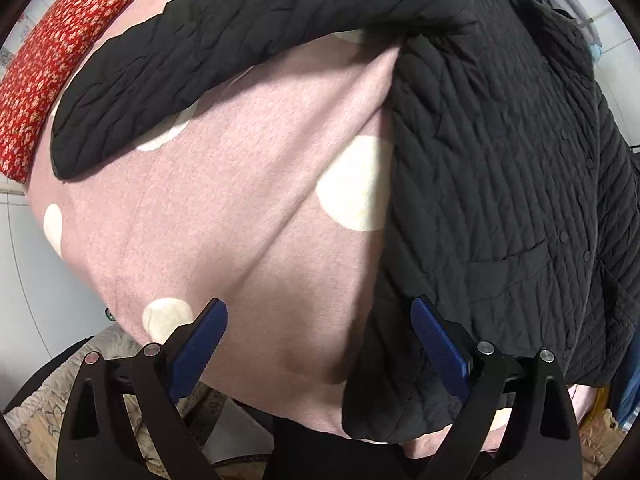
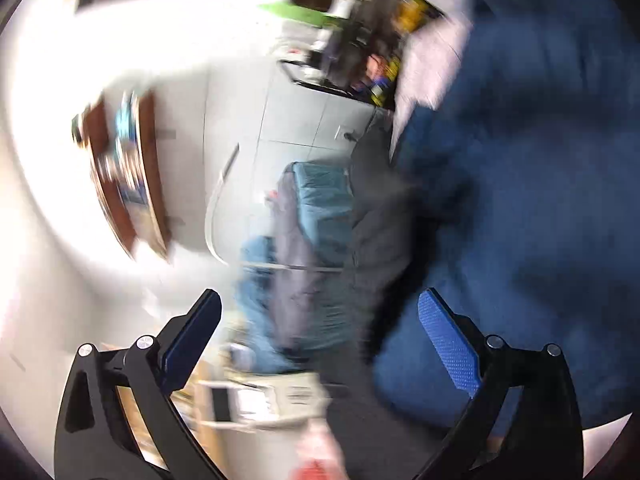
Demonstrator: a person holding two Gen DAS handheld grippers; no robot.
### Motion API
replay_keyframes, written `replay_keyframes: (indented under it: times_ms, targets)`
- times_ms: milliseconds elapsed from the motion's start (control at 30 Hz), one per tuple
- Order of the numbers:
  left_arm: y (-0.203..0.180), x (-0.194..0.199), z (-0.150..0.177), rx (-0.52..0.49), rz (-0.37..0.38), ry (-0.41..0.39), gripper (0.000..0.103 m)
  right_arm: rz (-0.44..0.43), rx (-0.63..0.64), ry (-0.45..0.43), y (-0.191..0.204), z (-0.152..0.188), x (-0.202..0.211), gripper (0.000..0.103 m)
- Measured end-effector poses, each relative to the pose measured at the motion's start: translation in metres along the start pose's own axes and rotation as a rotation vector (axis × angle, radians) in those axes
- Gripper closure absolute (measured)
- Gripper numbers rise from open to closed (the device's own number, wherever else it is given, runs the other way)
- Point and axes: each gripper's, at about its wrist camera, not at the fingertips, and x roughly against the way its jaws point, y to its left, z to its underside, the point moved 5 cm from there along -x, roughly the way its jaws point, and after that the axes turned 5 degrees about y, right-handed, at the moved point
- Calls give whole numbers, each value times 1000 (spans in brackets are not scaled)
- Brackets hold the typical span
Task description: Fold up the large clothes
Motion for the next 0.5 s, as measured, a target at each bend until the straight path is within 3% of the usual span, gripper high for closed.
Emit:
replay_keyframes:
  times_ms: [100, 233, 400, 500]
  targets:
    - [-2, -2, 1, -19, 19, 5, 12, 70, 213, 72, 26, 32, -6, 5]
    - [2, -11, 11, 2, 76, 20, 12, 179, 529, 270, 38, 111, -47, 5]
    - [10, -19, 22, 29, 200, 50, 12, 349, 848, 546, 3, 213, -100, 5]
    - [1, -22, 34, -31, 229, 68, 12, 501, 991, 627, -37, 246, -124, 5]
